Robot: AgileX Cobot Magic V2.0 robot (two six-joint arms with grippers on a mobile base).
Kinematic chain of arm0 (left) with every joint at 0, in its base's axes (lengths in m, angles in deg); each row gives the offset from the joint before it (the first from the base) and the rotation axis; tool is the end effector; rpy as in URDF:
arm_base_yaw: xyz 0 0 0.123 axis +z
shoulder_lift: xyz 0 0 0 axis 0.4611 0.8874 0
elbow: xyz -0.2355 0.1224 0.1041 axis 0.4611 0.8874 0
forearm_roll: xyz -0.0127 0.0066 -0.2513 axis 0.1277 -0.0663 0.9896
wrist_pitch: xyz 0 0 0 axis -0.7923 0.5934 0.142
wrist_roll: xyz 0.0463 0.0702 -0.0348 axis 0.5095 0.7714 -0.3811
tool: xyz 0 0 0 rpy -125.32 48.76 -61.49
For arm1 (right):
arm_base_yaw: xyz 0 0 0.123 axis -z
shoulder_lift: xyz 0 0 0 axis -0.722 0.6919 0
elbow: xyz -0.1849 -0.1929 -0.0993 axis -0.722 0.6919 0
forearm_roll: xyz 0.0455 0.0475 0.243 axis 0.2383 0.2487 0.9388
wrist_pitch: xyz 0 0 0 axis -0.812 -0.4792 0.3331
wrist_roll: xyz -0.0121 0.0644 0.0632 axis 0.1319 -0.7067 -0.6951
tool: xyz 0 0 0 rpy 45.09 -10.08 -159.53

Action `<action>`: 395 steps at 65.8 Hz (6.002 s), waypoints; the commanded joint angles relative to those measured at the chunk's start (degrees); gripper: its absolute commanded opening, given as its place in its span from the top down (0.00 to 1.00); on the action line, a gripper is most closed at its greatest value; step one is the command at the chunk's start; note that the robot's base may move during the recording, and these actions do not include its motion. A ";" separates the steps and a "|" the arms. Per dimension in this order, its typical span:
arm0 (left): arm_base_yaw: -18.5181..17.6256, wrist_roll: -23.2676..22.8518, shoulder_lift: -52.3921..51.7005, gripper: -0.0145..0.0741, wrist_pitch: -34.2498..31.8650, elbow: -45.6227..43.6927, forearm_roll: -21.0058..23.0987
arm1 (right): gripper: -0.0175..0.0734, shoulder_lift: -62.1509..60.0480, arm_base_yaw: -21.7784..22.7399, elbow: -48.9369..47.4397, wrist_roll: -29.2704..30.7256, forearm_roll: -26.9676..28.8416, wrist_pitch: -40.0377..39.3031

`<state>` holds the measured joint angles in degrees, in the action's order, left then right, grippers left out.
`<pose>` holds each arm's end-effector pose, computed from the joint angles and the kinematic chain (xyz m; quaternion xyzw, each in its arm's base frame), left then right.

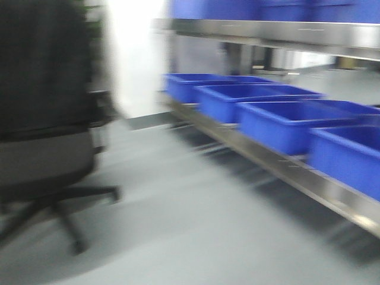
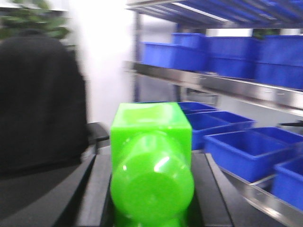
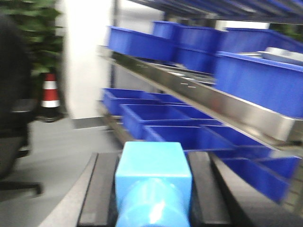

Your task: Grab block from conveyor and place in blue bin

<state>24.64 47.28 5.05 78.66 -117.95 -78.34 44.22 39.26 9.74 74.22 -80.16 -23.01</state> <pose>0.0724 -0.0042 0.3419 0.0224 0.6773 -0.0172 0.7352 0.0652 0.0061 0.3307 -0.0499 0.6942 0.0206 0.7177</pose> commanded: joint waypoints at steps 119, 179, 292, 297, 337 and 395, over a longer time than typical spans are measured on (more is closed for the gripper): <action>-0.24 -0.13 -0.39 0.96 -2.02 0.05 -0.12 | 0.99 -0.15 -0.03 -0.13 0.23 -0.60 -1.31; -0.24 -0.13 -0.39 0.96 -2.02 0.05 -0.12 | 0.99 -0.15 -0.03 -0.13 0.23 -0.60 -1.31; -26.88 0.11 53.83 0.96 3.85 -43.12 0.79 | 0.99 49.44 -20.01 -36.18 2.26 1.14 -4.78; -26.88 0.11 57.81 0.96 4.61 -46.28 1.44 | 0.99 53.32 -20.01 -39.53 2.26 2.25 -4.78; -26.88 0.11 66.27 0.47 5.12 -50.82 2.43 | 0.38 63.65 -20.01 -44.69 2.26 4.41 -4.81; -12.55 -0.49 33.70 0.96 -4.19 -18.52 7.77 | 0.98 35.64 -5.72 -18.45 2.26 4.92 -11.05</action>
<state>10.20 47.28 43.18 77.01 -141.30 -72.40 84.10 31.82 -14.62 76.06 -75.24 -31.21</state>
